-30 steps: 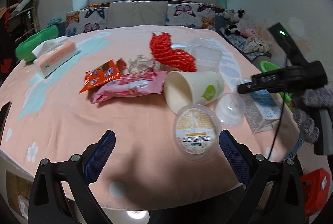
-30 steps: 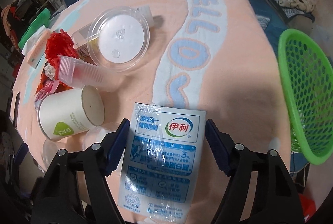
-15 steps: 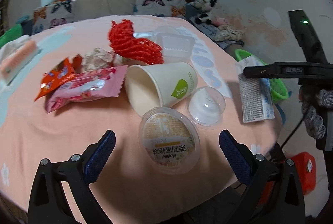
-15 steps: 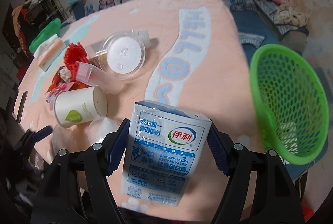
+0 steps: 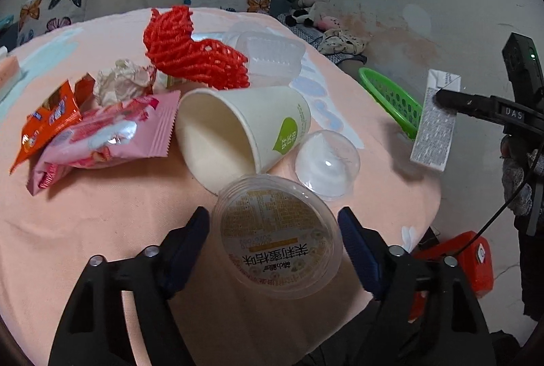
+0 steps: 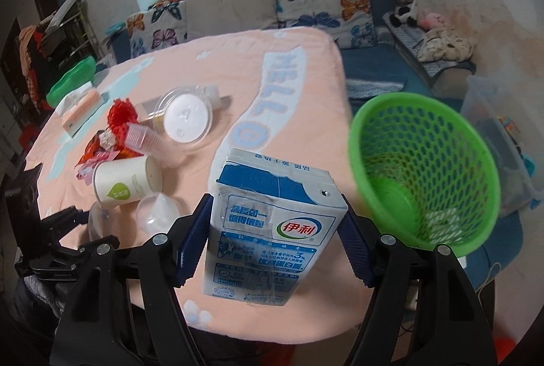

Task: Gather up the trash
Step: 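Grasp the white-and-blue milk carton with the right tool while the left tool grasps the clear pudding cup, then carry the carton and cup to the green basket and release both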

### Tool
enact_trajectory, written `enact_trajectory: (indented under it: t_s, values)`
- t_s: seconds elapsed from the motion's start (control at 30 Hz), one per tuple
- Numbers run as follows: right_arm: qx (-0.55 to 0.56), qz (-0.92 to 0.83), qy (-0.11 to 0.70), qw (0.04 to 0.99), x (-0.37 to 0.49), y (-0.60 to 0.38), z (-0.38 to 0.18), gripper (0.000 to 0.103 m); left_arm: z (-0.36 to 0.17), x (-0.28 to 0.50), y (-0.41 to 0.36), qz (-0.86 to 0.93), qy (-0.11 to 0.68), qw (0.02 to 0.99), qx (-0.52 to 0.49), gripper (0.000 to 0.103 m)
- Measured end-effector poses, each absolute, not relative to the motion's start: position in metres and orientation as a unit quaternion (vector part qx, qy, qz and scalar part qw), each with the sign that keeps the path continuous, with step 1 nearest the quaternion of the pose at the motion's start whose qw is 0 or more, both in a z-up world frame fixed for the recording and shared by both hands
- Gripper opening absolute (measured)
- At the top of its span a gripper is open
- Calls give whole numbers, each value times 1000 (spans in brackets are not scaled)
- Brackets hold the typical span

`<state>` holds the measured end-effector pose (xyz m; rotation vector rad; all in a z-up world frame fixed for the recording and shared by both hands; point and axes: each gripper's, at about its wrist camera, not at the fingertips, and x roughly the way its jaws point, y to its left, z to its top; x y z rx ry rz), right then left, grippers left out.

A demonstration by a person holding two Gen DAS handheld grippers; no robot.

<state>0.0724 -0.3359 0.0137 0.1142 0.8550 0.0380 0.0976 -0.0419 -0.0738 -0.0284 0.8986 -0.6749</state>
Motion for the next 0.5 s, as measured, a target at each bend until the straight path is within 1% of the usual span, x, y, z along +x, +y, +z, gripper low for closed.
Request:
enact_trajectory:
  t_s: [0.07, 0.1, 0.17, 0.37, 0.5]
  values:
    - [59, 13, 409, 910, 71, -342, 17, 71, -75, 97, -43, -318, 423, 848, -12, 72]
    - [60, 11, 407, 911, 69, -345, 17, 71, -75, 98, -44, -319, 423, 848, -12, 68]
    - [61, 5, 402, 913, 69, -351, 20, 70, -75, 99, -44, -318, 424, 848, -15, 65]
    - [73, -18, 390, 918, 71, -374, 26, 70, -65, 80, -39, -319, 411, 854, -11, 64]
    - [76, -43, 374, 923, 75, -397, 33, 70, -46, 66, -37, -328, 401, 855, -5, 64]
